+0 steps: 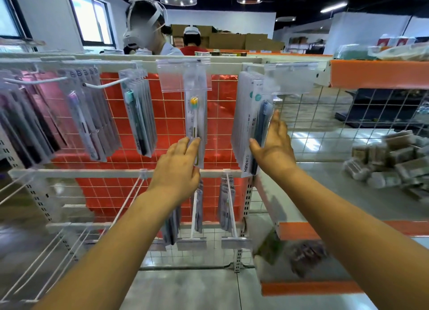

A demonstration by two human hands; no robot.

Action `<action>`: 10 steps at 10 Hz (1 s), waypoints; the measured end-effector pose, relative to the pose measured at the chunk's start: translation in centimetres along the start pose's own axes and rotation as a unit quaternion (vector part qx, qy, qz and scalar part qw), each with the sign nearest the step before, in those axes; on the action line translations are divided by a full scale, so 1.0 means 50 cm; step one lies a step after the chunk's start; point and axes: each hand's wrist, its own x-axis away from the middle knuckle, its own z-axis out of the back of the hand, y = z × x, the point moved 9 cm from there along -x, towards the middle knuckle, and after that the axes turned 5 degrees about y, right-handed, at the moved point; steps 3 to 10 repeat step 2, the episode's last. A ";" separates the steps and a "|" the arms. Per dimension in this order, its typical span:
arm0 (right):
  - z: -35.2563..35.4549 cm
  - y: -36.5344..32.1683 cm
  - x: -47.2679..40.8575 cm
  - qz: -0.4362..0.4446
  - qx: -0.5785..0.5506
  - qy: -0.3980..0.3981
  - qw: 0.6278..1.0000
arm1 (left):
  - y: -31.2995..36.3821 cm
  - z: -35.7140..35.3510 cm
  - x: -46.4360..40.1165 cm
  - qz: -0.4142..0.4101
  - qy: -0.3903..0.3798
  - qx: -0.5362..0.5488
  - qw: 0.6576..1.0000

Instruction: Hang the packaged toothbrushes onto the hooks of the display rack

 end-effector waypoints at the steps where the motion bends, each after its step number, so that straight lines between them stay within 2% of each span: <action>1: 0.014 -0.009 0.021 0.008 0.000 -0.009 1.000 | 0.002 0.013 0.007 0.004 0.010 0.018 1.000; 2: 0.046 -0.035 0.054 0.057 0.067 -0.009 0.996 | -0.004 0.070 0.032 -0.024 0.091 0.048 0.994; 10: 0.046 -0.035 0.054 0.057 0.067 -0.009 0.996 | -0.004 0.070 0.032 -0.024 0.091 0.048 0.994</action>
